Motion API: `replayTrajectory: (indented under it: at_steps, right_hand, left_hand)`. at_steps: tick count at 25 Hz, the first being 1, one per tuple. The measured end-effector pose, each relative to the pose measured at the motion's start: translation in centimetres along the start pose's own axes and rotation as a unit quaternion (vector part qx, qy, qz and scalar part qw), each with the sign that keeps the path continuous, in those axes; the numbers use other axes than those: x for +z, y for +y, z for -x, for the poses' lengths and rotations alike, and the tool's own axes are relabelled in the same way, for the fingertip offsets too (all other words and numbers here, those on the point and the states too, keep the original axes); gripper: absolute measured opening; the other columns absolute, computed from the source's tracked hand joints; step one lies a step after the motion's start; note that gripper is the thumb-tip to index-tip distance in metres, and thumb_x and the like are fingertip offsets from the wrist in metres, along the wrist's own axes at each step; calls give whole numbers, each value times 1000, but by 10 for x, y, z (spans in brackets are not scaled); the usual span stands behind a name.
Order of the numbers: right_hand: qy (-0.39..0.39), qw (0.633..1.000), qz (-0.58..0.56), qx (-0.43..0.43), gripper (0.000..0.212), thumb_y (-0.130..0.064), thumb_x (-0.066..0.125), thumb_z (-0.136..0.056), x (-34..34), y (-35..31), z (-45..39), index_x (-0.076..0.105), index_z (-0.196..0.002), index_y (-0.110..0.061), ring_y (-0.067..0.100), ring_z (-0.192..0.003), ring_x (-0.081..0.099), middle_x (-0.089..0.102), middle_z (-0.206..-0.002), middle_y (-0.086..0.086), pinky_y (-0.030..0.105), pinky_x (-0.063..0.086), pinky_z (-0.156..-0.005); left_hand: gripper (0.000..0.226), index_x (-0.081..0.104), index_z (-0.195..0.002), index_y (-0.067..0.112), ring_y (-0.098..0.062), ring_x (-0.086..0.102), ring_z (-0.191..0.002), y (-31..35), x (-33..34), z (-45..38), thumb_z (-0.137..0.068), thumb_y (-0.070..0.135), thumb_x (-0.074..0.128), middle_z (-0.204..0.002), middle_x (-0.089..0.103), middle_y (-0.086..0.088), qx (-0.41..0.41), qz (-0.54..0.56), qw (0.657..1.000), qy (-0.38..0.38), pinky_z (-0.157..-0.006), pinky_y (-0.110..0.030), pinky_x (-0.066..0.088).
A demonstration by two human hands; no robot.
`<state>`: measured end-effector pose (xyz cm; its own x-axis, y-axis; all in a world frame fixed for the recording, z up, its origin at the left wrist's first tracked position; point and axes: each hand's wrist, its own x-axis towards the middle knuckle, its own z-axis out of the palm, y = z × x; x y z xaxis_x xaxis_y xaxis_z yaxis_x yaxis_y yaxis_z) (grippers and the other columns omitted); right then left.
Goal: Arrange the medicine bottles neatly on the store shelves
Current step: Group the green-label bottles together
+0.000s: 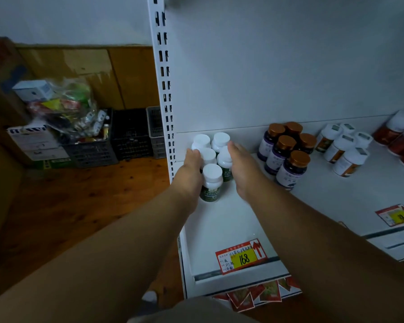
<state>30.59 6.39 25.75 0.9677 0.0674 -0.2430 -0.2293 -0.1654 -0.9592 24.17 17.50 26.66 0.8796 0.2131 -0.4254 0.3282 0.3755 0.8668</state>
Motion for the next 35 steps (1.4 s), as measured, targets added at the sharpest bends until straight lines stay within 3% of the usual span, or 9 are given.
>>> replayTrajectory:
  at_steps: [6,9,11,13,15,18,24,29,35]
  right_hand:
    - [-1,1000,21,1,41,-50,39,-101,-2,0,-3,52,-135,-31,18,-121,49,54,-133,-6,40,37,-104]
    - [0,1000,17,-20,47,-53,35,-101,-7,-1,1,45,-141,-29,15,-126,45,49,-133,-9,38,33,-107]
    - [60,994,72,-59,45,-43,38,-102,-13,6,18,44,-140,-18,19,-124,47,50,-135,-1,34,35,-101]
    - [123,974,151,-111,34,-27,51,-98,-19,22,47,48,-129,-14,20,-113,55,56,-127,4,29,41,-87]
    - [80,962,208,-159,33,-21,63,-89,-19,37,74,51,-120,-20,14,-98,58,58,-112,-3,22,43,-73]
    - [-6,948,257,-191,41,-28,71,-85,-15,46,83,53,-121,-20,6,-95,53,55,-109,-10,12,38,-73]
    - [9,935,285,-210,33,-31,68,-90,-10,47,78,54,-117,-18,9,-95,53,53,-103,-10,23,41,-78]
    - [-1,938,290,-189,37,-34,67,-90,-13,40,85,52,-121,-19,14,-105,56,57,-116,-4,35,51,-89]
    - [20,941,275,-194,39,-32,62,-94,-50,27,119,50,-129,-21,4,-104,52,54,-127,-5,13,39,-80]
  left_hand:
    - [45,58,-122,27,-19,59,-116,-1,-3,-1,-100,57,33,-127,64,-2,6,-21,1000,-22,-111,-42,38]
    - [42,58,-123,25,-8,56,-113,4,-6,10,-102,52,34,-123,61,10,20,-12,1000,8,-103,-28,40]
    - [42,45,-141,26,-12,47,-126,-2,-17,21,-103,43,38,-137,49,11,55,-88,993,58,-108,-32,35]
    - [41,43,-141,27,-12,52,-118,-13,-28,37,-101,27,48,-134,51,11,89,-203,972,83,-99,-32,44]
    - [37,50,-129,27,-5,59,-98,-23,-33,45,-94,19,60,-117,59,12,137,-305,940,69,-83,-25,52]
    - [38,56,-115,30,-3,60,-91,-31,-35,40,-83,26,75,-103,63,14,183,-381,905,44,-77,-24,54]
    - [38,57,-113,29,-4,60,-91,-37,-35,32,-81,34,76,-102,63,13,205,-419,883,61,-78,-28,55]
    - [44,54,-118,25,-6,57,-93,-33,-33,47,-81,33,77,-105,60,9,185,-416,886,93,-78,-22,51]
    - [40,53,-120,29,-6,58,-98,-46,-12,107,-86,28,73,-109,58,14,216,-397,885,109,-78,-12,46]
